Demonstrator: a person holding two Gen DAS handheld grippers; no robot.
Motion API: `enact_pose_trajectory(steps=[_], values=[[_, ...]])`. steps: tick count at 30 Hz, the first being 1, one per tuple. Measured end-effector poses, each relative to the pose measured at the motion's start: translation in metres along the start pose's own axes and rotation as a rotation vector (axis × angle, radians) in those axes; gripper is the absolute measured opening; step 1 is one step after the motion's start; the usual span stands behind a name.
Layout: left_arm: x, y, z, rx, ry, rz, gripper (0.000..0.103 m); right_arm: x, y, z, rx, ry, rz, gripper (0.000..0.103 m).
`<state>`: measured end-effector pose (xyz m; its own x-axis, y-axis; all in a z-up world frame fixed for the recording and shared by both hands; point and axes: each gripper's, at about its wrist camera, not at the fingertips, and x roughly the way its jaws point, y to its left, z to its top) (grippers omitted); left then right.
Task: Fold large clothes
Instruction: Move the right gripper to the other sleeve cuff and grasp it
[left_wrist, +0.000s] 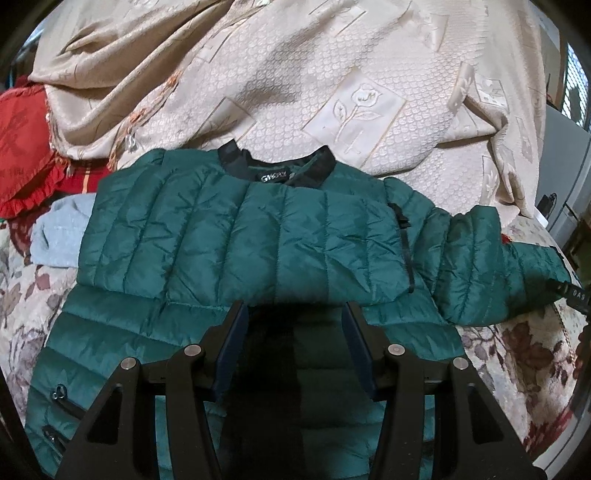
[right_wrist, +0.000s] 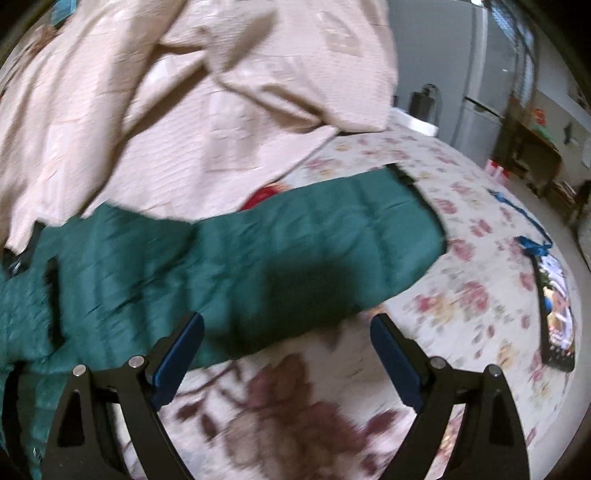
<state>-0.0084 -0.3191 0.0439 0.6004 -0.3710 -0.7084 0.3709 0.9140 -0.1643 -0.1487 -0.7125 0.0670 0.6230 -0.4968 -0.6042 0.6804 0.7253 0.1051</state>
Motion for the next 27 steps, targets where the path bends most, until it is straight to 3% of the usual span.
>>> enact_pose_trajectory(steps=[14,21,25,26,27], values=[[0.019,0.009,-0.003,-0.023,0.034,-0.005,0.035,0.037,-0.047,0.042,0.095,0.007,-0.123,0.095],[0.025,0.007,-0.006,-0.012,0.046,-0.009,0.035,0.065,-0.054,0.045,0.133,0.06,-0.121,0.095],[0.028,0.008,-0.007,-0.017,0.053,-0.008,0.035,0.072,-0.048,0.046,0.085,0.047,-0.136,0.095],[0.028,0.01,-0.007,-0.021,0.055,-0.009,0.035,0.072,-0.047,0.046,0.075,0.045,-0.133,0.091],[0.028,0.011,-0.007,-0.025,0.055,-0.01,0.035,0.071,-0.046,0.045,0.064,0.037,-0.126,0.081]])
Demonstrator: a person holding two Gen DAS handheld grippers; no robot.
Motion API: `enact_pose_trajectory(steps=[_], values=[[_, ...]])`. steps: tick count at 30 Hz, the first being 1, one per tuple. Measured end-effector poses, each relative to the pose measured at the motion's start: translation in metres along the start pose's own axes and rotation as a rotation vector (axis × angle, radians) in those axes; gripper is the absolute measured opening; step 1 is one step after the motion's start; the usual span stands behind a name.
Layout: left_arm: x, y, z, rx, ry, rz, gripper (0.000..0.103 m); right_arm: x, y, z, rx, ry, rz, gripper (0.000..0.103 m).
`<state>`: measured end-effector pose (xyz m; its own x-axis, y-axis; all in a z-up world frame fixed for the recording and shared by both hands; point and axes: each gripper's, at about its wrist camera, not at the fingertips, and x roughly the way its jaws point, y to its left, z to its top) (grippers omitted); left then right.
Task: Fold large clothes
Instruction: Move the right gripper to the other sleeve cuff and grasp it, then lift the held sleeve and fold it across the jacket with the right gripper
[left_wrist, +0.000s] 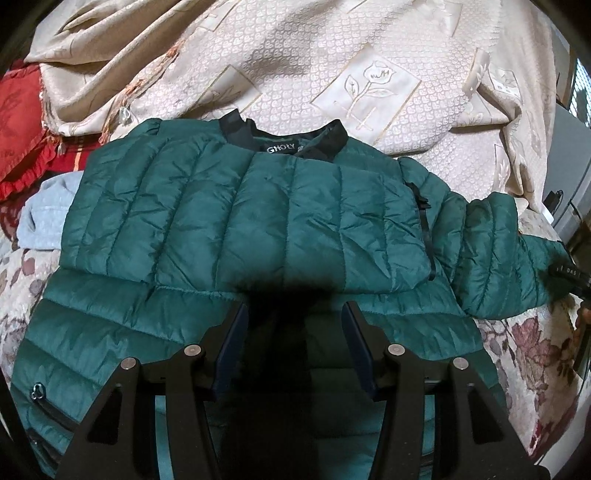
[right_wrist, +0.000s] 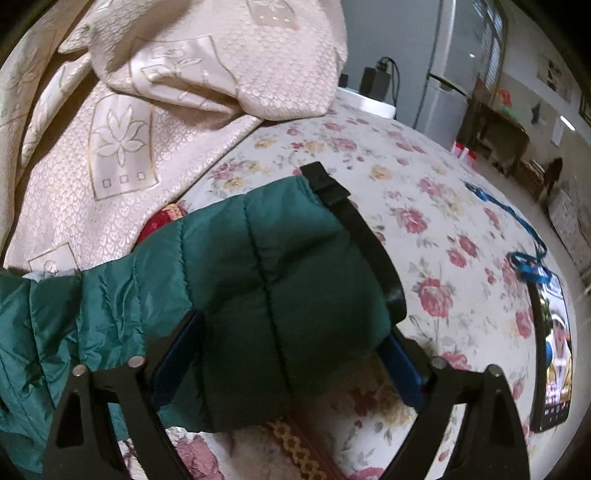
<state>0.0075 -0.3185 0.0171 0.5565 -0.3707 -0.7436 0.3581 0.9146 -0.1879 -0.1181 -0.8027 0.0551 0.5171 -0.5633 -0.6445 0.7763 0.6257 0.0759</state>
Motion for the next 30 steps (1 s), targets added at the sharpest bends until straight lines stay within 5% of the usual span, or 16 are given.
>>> enact_pose_trajectory(steps=[1,3,6,19,30], values=[[0.0,0.002,0.0,-0.006,0.001,-0.002,0.035,-0.001,0.001,0.0,-0.012,-0.004,0.005,0.076],[0.0,0.004,0.0,-0.013,0.002,-0.005,0.035,-0.004,0.004,-0.001,-0.032,-0.002,0.045,0.047],[-0.004,0.008,0.0,-0.014,-0.005,-0.008,0.035,-0.012,0.011,-0.002,-0.048,0.003,0.084,0.028],[-0.024,0.034,0.007,-0.037,-0.031,0.009,0.035,-0.098,0.062,-0.008,-0.08,-0.068,0.361,0.022],[-0.039,0.065,0.009,-0.049,-0.053,0.023,0.035,-0.188,0.155,-0.014,-0.239,-0.123,0.576,0.021]])
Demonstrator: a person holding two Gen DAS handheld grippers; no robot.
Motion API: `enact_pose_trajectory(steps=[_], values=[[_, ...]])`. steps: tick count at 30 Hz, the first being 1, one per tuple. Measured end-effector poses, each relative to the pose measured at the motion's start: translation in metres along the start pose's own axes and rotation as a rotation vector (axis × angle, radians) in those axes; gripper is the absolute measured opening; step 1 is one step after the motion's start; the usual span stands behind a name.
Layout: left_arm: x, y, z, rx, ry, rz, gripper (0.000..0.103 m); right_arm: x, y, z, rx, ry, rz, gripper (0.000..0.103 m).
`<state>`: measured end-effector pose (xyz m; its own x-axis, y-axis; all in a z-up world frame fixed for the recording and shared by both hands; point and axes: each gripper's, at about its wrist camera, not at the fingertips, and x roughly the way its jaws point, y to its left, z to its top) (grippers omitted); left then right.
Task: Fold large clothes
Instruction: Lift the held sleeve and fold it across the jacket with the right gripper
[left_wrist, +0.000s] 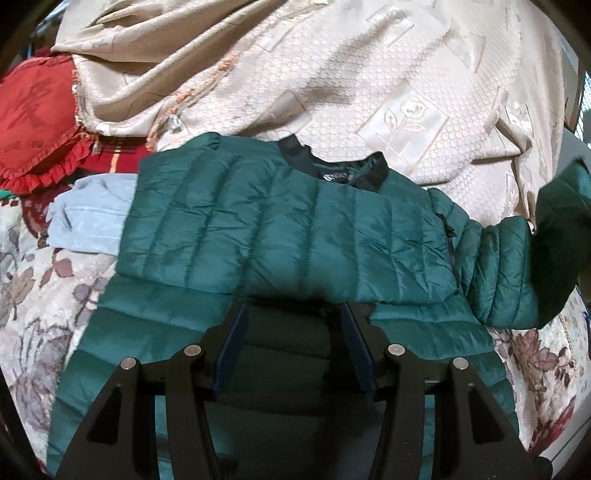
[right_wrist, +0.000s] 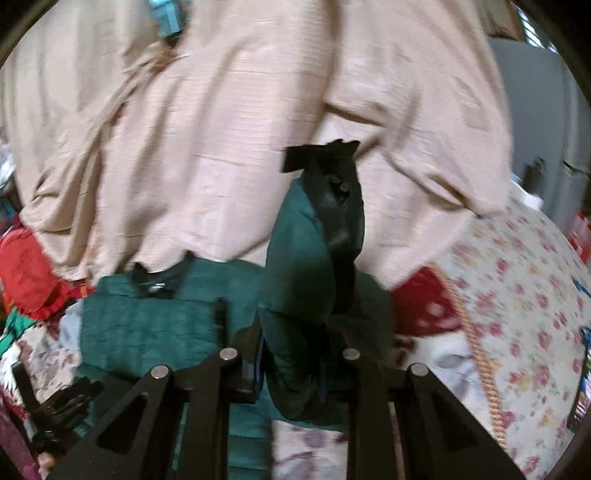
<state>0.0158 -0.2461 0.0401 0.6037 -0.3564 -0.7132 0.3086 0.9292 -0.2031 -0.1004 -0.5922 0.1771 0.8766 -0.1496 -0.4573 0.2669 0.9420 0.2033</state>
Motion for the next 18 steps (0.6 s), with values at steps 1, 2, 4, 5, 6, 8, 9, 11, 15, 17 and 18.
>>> enact_pose_trajectory(steps=[1,2,4,5,6,8,9,11,15,17,18], values=[[-0.001,0.003,0.001,-0.004,-0.001,0.0,0.035,0.002,0.014,0.002,-0.013,0.002,0.026,0.021],[-0.002,0.009,0.002,-0.011,-0.003,-0.002,0.035,0.003,0.024,0.001,-0.021,0.003,0.042,0.021],[-0.004,0.019,0.003,-0.021,-0.006,0.0,0.035,0.007,0.05,0.004,-0.044,0.007,0.082,0.021],[-0.005,0.024,0.004,-0.025,-0.008,0.001,0.035,0.009,0.063,0.005,-0.057,0.009,0.1,0.021],[-0.007,0.028,0.005,-0.028,-0.01,0.001,0.035,0.014,0.079,0.007,-0.069,0.013,0.126,0.021],[-0.009,0.036,0.005,-0.031,-0.011,0.001,0.035,0.02,0.101,0.006,-0.081,0.021,0.168,0.021],[-0.01,0.041,0.005,-0.034,-0.015,0.003,0.035,0.026,0.118,0.007,-0.093,0.03,0.203,0.021],[-0.014,0.049,0.006,-0.038,-0.024,0.003,0.035,0.035,0.143,0.004,-0.113,0.045,0.247,0.021],[-0.018,0.066,0.007,-0.061,-0.024,0.0,0.035,0.061,0.191,-0.006,-0.146,0.096,0.319,0.021],[-0.018,0.075,0.007,-0.077,-0.012,0.007,0.035,0.075,0.207,-0.013,-0.155,0.126,0.346,0.021],[-0.017,0.079,0.007,-0.081,-0.007,0.01,0.035,0.087,0.221,-0.015,-0.165,0.151,0.361,0.021]])
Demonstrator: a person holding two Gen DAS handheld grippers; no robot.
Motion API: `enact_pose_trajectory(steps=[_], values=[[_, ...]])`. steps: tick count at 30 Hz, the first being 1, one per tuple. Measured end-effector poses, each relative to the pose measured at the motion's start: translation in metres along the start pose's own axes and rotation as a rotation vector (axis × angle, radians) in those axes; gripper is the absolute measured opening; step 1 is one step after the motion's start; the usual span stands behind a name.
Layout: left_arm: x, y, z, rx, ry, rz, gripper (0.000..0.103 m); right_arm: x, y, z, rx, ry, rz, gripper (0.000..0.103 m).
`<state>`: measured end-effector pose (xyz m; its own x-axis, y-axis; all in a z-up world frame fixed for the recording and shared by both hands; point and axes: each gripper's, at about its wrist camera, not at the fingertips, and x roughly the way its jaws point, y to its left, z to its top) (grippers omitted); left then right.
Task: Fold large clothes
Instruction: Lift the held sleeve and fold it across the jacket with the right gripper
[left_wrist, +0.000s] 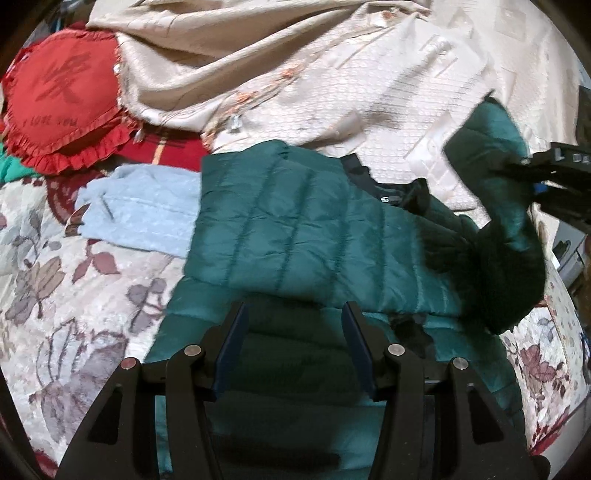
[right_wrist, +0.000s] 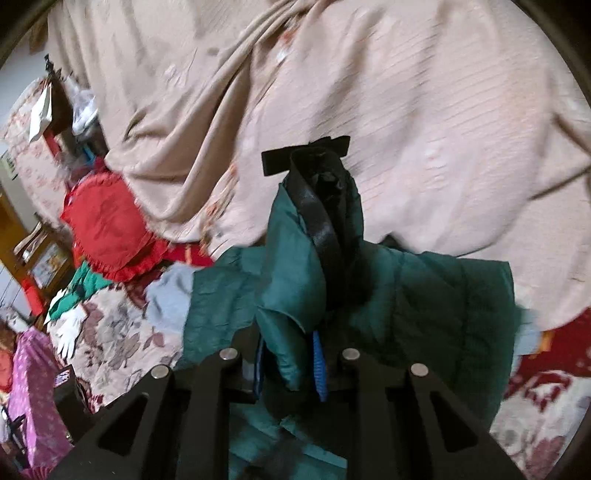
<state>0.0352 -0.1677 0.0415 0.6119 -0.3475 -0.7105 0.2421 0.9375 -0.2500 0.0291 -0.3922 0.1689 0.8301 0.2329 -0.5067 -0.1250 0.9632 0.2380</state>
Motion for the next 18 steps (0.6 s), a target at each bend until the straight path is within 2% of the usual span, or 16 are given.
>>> enact_pose_trajectory(steps=[7,11,13,14,15,17,18], values=[[0.005,0.026,0.001,-0.052,0.011,0.011,0.035,0.091,0.042,-0.005,-0.044,0.137,0.041,0.021],[0.007,0.038,0.002,-0.091,0.014,-0.001,0.035,0.132,0.047,-0.017,-0.034,0.21,0.048,0.022],[0.007,0.041,0.003,-0.106,0.014,-0.006,0.035,0.149,0.047,-0.024,-0.024,0.249,0.056,0.027],[0.007,0.041,0.004,-0.111,0.013,-0.006,0.035,0.156,0.046,-0.027,-0.011,0.267,0.065,0.035],[0.007,0.04,0.004,-0.115,0.013,-0.007,0.035,0.156,0.044,-0.028,0.005,0.276,0.084,0.048],[0.006,0.039,0.005,-0.125,0.009,-0.018,0.035,0.151,0.04,-0.029,0.038,0.273,0.115,0.063],[0.006,0.039,0.006,-0.132,0.008,-0.024,0.035,0.143,0.036,-0.028,0.046,0.261,0.123,0.067]])
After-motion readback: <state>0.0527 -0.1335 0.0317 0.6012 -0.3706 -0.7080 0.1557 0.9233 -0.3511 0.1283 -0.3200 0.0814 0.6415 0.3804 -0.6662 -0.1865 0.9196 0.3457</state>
